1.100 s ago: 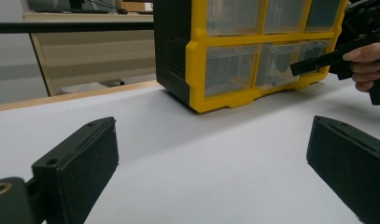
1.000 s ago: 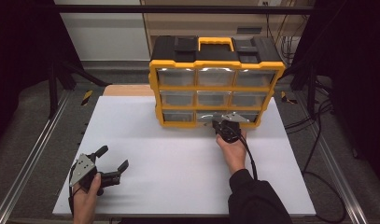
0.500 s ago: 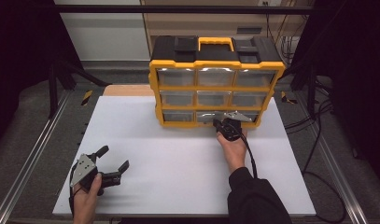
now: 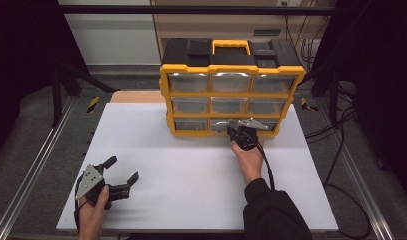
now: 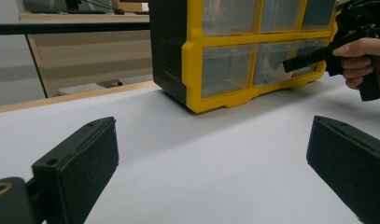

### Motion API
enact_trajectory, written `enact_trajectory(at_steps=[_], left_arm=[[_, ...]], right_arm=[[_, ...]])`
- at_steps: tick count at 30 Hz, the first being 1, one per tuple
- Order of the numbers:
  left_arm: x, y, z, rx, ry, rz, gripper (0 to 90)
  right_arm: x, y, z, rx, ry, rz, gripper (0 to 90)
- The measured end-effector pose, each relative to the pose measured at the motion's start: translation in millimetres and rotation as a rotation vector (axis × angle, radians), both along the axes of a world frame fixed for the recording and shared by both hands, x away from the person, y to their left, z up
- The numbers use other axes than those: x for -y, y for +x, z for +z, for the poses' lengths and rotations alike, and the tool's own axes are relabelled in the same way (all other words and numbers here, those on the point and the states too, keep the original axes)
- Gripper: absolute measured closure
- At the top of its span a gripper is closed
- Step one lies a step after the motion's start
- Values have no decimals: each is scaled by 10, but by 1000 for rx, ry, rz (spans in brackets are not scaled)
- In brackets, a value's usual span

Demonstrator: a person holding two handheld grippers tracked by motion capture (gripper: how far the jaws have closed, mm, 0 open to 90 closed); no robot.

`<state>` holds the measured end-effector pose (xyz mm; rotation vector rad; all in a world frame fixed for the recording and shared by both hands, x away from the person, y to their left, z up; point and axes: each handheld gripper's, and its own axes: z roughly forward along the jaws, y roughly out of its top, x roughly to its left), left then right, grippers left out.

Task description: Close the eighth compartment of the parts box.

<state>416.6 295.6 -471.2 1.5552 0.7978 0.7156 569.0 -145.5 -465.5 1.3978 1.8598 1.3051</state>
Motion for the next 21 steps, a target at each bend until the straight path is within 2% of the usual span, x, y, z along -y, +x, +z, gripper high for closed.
enact_trajectory(at_steps=[21], left_arm=[[-1, 7, -6, -8, 2, 0, 21]], right_arm=[[-74, 33, 37, 0, -17, 14, 900]])
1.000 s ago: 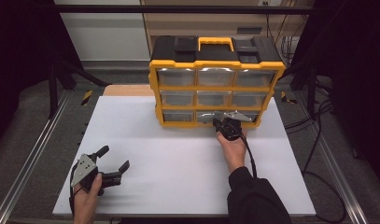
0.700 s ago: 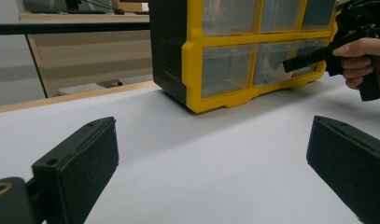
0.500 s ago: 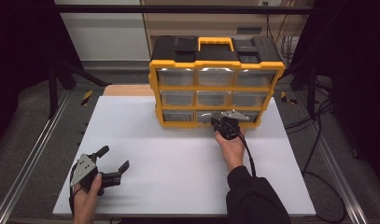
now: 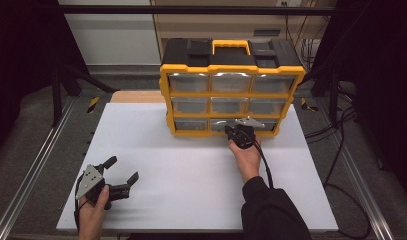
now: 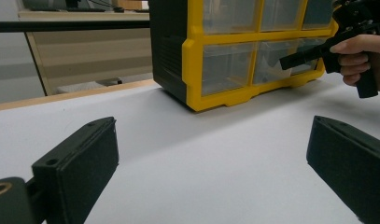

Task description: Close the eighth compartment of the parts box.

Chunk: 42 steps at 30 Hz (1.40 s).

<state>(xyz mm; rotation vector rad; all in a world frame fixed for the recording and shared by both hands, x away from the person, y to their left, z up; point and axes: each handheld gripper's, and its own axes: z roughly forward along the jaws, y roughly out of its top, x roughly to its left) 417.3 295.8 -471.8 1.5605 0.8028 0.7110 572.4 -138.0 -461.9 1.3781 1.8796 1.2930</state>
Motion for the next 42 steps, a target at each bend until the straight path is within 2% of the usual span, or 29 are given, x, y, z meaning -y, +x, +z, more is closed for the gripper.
enact_trajectory(at_steps=[19, 42], left_arm=[[2, 2, -3, -3, 1, -1, 21], [0, 5, -3, -3, 1, -1, 21]], right_arm=[[-4, 24, -9, -7, -4, 0, 900], [20, 47, -2, -12, 14, -4, 900]])
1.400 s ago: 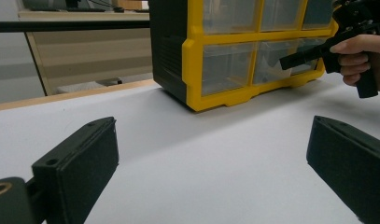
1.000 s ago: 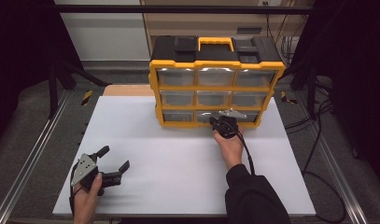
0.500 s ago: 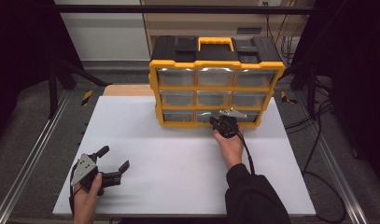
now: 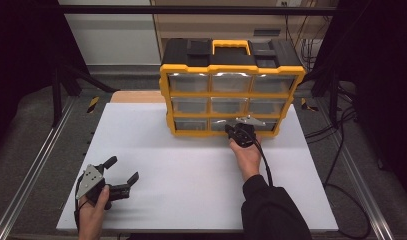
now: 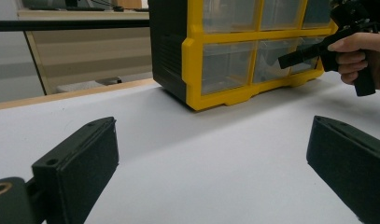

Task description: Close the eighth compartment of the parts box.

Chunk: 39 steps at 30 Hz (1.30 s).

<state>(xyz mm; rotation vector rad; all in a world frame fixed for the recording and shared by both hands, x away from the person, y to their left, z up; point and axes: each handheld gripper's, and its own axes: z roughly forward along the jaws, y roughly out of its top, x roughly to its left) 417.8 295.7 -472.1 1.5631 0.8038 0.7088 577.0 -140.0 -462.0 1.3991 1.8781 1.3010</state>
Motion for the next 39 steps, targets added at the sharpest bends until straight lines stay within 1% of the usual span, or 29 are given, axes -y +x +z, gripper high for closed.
enact_trajectory(at_steps=[9, 12, 28, 39], left_arm=[[0, 1, 1, 1, -1, 0, 21], [0, 3, 1, 0, 1, -1, 21], [-2, 2, 1, 0, 0, 0, 21], [-5, 3, 1, 1, 0, 0, 21]], right_arm=[[-10, 28, 29, 4, -2, 0, 900], [-5, 31, 39, 6, 4, -2, 900], [-14, 46, 26, 3, 8, -4, 900], [-24, 57, 34, 5, 2, 0, 900]])
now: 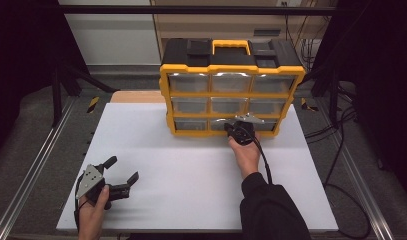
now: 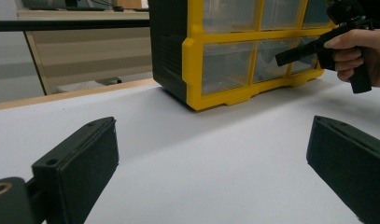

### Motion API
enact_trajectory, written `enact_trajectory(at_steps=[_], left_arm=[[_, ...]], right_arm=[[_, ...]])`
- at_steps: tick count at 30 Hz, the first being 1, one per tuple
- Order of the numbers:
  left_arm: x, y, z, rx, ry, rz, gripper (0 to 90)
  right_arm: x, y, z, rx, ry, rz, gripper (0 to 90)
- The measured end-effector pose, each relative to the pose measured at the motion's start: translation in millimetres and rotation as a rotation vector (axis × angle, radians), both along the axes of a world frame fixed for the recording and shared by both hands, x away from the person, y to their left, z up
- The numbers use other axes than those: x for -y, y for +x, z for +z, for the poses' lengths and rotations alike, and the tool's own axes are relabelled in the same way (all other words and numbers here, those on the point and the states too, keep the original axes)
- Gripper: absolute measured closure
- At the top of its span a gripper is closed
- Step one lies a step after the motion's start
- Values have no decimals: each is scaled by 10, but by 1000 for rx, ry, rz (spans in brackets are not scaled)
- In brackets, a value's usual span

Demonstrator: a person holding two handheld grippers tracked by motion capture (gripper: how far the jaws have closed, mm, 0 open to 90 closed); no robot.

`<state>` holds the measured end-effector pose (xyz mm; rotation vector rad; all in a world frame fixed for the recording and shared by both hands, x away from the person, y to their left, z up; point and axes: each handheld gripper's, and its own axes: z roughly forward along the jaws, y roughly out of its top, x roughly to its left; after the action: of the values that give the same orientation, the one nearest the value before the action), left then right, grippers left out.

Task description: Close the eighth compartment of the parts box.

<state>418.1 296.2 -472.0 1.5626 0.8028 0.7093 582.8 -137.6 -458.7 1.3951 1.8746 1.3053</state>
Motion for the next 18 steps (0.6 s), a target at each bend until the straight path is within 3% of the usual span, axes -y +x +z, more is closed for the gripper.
enact_trajectory(at_steps=[18], left_arm=[[-5, 3, -2, -2, 0, 0, 21]], right_arm=[[-8, 9, 9, -3, -1, 2, 900]])
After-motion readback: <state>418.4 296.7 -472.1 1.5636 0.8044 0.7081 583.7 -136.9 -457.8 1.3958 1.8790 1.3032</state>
